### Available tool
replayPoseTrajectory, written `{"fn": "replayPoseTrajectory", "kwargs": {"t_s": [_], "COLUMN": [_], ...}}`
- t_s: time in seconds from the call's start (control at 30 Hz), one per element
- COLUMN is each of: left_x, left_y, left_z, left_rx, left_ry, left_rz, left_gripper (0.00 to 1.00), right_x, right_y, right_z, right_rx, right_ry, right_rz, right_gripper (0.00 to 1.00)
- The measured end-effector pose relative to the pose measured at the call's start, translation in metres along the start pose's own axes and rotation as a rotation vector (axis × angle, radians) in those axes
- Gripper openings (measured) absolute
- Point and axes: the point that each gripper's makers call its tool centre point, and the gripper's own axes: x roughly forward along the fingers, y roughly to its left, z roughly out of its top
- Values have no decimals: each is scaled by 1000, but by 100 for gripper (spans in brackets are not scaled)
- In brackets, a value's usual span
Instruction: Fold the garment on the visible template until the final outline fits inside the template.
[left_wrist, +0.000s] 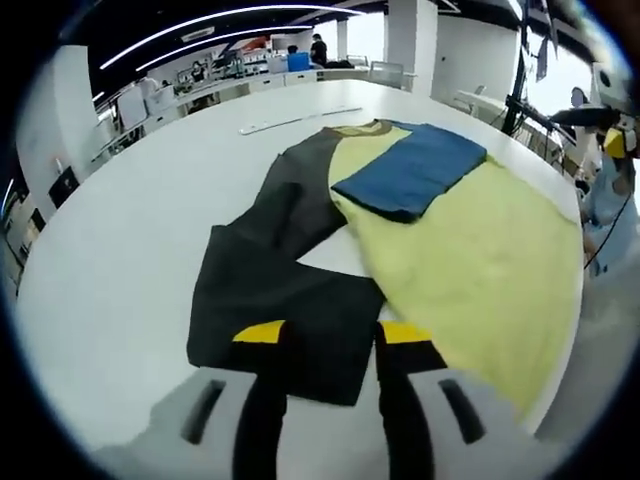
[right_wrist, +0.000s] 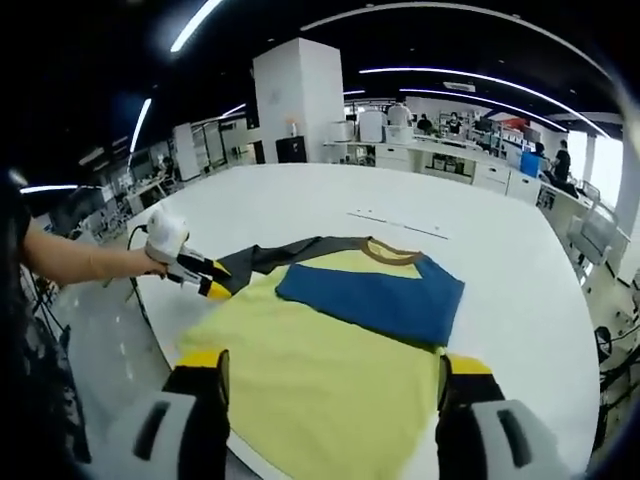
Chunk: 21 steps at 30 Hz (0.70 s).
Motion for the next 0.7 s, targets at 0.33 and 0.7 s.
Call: {"fn": "replayPoseTrajectory", "kwargs": {"t_s": [0.33, 0.7], "left_x": [-2, -34], "left_y": [3, 36], "left_z": [-2, 22], "left_rx": [-19, -82], "left_ry": [2, -134], "left_rz": [-32, 51], "left_gripper": [1, 1], "right_x": [-3, -11], "right_y": [8, 10], "right_z": [-19, -10], "right_rx": [-8, -46], "right_ry": [79, 51], "right_rz": [-7, -11], "right_gripper": [83, 90]}}
